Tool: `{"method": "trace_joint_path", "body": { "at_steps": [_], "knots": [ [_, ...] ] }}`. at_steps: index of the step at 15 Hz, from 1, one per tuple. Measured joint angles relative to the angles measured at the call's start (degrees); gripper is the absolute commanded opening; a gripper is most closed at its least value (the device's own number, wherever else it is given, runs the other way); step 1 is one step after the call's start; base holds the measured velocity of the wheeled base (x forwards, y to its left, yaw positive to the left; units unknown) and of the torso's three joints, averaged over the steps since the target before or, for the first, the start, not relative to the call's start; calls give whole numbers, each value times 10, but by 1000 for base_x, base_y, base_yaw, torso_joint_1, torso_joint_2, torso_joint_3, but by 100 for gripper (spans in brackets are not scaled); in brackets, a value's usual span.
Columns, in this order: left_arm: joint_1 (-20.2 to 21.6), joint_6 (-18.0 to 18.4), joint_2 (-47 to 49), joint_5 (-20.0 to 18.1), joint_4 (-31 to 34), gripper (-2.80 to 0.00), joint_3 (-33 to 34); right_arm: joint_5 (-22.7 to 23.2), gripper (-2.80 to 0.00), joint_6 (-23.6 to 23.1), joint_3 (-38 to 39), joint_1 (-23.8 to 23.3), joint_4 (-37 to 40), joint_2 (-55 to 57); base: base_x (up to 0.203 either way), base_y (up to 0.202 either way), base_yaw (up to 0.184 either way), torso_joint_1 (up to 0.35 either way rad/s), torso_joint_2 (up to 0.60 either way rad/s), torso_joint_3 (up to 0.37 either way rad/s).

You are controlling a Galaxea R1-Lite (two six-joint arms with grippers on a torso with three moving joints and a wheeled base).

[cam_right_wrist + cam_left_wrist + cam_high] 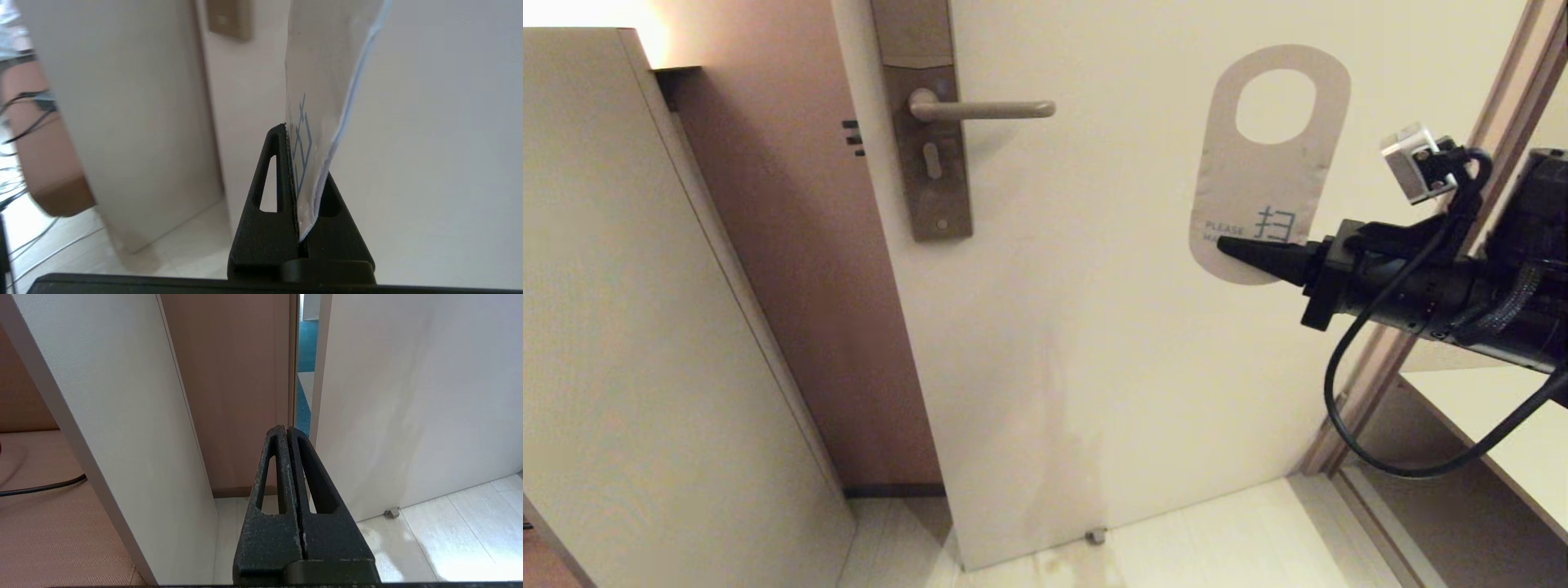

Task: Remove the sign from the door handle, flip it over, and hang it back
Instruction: Hang the sign back with the other side facing out

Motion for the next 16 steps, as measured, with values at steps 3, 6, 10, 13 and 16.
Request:
{"method": "trace_joint_path", "body": {
  "at_steps": [3,6,10,13,16],
  "knots": [
    [0,0,0,0,0,-280,0,-28,-280,-1,19,-32,1,-26,0,0,0,0,0,0],
    [0,0,0,0,0,-280,0,-113,-280,-2,55,-46,1,-60,0,0,0,0,0,0],
    [0,0,0,0,0,-280,0,-181,-280,-27,169,-92,0,-148,0,0,0,0,0,0],
    [0,0,0,0,0,-280,0,-204,-280,-37,271,-138,1,-232,0,0,0,0,0,0],
    [0,0,0,0,0,-280,0,-207,-280,-38,379,-174,4,-319,0,0,0,0,0,0]
  ]
}}
